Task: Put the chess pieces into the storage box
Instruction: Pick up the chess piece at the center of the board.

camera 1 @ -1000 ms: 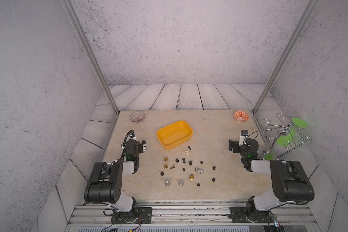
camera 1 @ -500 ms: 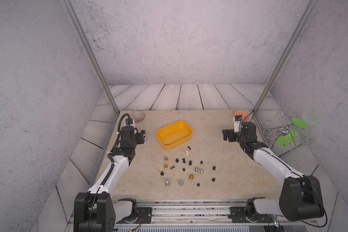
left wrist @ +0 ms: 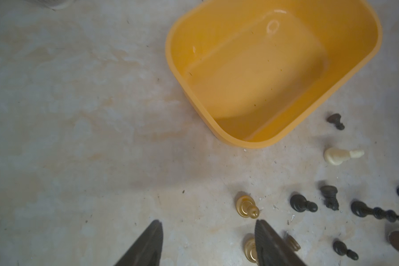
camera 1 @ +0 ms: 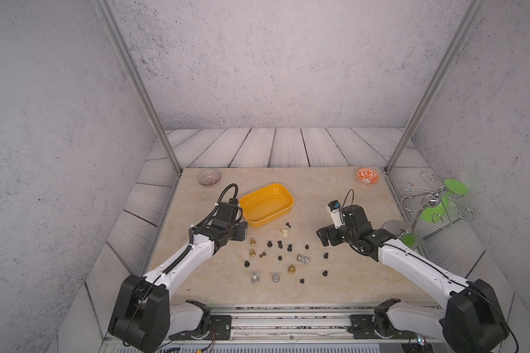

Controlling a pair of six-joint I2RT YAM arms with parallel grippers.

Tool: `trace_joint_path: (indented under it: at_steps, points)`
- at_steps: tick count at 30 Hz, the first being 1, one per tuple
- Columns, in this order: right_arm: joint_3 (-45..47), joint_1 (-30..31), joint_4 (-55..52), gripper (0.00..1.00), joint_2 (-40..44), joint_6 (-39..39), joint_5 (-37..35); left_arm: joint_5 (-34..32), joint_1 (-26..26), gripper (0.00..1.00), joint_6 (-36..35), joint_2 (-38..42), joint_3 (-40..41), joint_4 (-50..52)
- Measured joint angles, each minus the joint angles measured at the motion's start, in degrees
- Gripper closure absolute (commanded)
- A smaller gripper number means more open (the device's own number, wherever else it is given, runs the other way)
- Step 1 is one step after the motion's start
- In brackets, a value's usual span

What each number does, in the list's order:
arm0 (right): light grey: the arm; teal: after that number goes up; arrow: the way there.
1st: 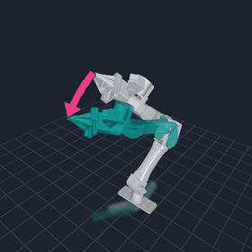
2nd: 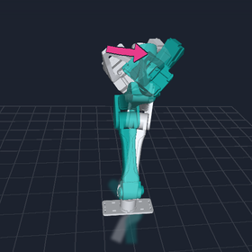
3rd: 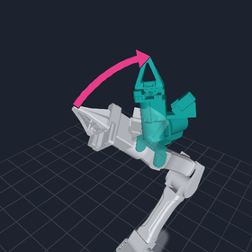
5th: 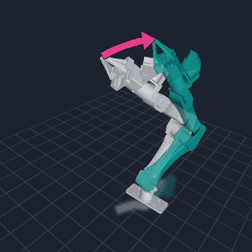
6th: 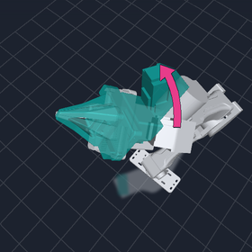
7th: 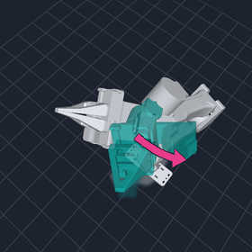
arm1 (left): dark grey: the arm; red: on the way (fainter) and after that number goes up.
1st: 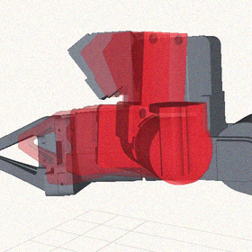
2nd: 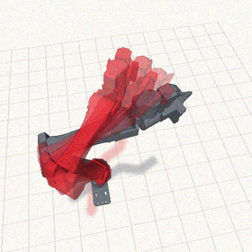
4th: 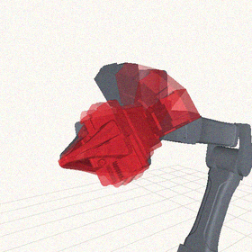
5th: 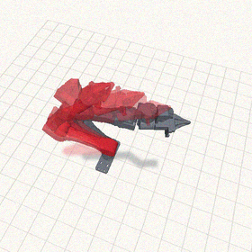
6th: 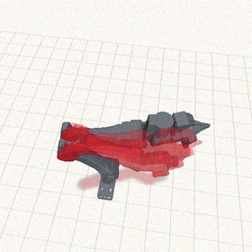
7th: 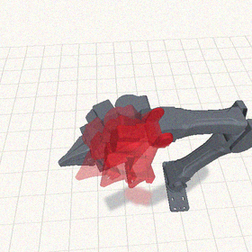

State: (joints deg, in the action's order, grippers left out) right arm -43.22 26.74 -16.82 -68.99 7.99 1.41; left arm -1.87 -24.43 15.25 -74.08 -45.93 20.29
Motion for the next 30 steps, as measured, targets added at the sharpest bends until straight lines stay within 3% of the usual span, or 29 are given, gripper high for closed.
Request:
trace_joint_path:
  at_steps: [6,14,30]
  points:
    - [-0.87,0.63,-1.53,0.01,0.00,0.07,-0.83,0.28,-4.50,0.40,0.83,-3.76,-0.02,0.17]
    - [-2.49,0.63,-1.51,0.01,0.00,1.84,-0.20,2.73,-4.76,0.45,1.14,-9.46,-1.40,-0.52]
    - [-4.83,0.63,-2.86,0.01,-0.13,4.26,0.17,1.31,-6.56,0.60,-1.57,-15.19,-3.87,-1.05]
